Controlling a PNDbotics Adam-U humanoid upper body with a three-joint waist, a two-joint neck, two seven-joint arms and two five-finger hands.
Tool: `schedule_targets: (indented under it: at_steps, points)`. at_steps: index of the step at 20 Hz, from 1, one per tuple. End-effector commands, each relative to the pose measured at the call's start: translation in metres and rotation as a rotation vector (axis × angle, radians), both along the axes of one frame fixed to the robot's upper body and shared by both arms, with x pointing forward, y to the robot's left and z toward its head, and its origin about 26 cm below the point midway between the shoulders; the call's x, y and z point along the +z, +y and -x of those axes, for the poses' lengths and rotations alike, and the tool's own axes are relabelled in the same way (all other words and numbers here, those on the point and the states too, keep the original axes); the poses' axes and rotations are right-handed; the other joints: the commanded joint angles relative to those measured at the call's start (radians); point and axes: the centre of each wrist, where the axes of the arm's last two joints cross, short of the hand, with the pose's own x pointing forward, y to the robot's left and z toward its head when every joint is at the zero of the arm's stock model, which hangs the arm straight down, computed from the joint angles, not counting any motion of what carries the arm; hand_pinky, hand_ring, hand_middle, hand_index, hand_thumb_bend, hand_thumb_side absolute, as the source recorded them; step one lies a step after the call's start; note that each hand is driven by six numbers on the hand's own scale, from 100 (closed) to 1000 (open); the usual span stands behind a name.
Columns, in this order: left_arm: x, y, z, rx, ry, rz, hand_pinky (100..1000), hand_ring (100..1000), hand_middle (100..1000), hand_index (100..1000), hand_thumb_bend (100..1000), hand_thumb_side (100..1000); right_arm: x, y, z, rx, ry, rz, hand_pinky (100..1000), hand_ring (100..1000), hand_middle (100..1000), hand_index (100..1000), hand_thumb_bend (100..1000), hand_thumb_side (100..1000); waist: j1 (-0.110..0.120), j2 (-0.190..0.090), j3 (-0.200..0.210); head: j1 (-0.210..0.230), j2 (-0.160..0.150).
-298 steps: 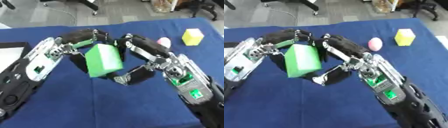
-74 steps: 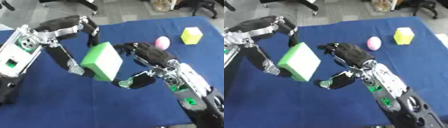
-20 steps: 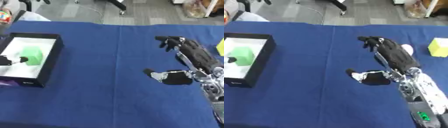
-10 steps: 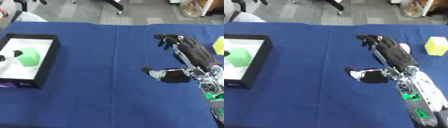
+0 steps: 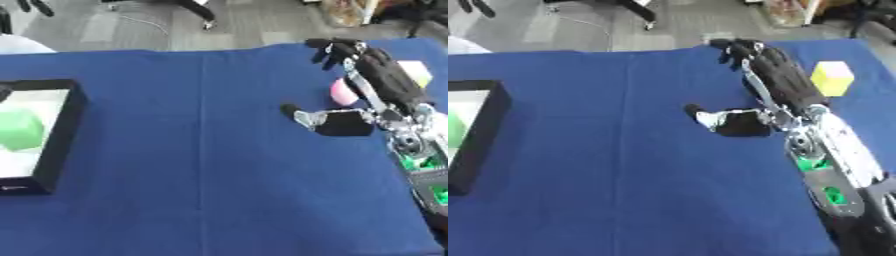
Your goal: Pick up the objects with one hand, pass them to the other hand, and then place them into the box on the other side of the table.
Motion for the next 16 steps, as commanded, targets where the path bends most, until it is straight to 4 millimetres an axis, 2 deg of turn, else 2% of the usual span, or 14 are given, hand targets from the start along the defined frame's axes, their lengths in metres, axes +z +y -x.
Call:
schedule_targets:
  at_steps: [1,4,7,11,16]
  points:
    - [0.013,-0.027,0.002,-0.125,-0.041,0.030,784,734,799,790,660,644,0.019,-0.029,0.004,-0.051,-0.029,0.030,834,663,685,899,521,516,-0.014,-0.028,0.005,-0.059,-0.002]
    - [0.011,-0.047,0.004,-0.222,-0.031,0.082,776,726,793,776,647,646,0.028,-0.051,0.008,-0.107,0.018,0.049,840,688,708,894,524,498,-0.015,-0.028,0.013,-0.093,-0.002]
    - [0.008,-0.063,0.003,-0.302,-0.014,0.144,767,715,784,760,640,643,0.033,-0.072,0.001,-0.173,0.080,0.074,841,692,712,886,517,467,-0.015,-0.028,0.021,-0.115,-0.002]
    - [0.005,-0.082,0.001,-0.403,0.012,0.202,763,710,781,752,639,639,0.032,-0.102,-0.025,-0.250,0.192,0.084,843,710,729,874,521,431,-0.012,-0.029,0.030,-0.132,-0.002]
    - [0.010,-0.104,-0.003,-0.522,0.014,0.253,762,709,778,749,637,636,0.026,-0.128,-0.060,-0.304,0.280,0.106,846,723,737,873,517,409,-0.006,-0.029,0.043,-0.154,-0.002]
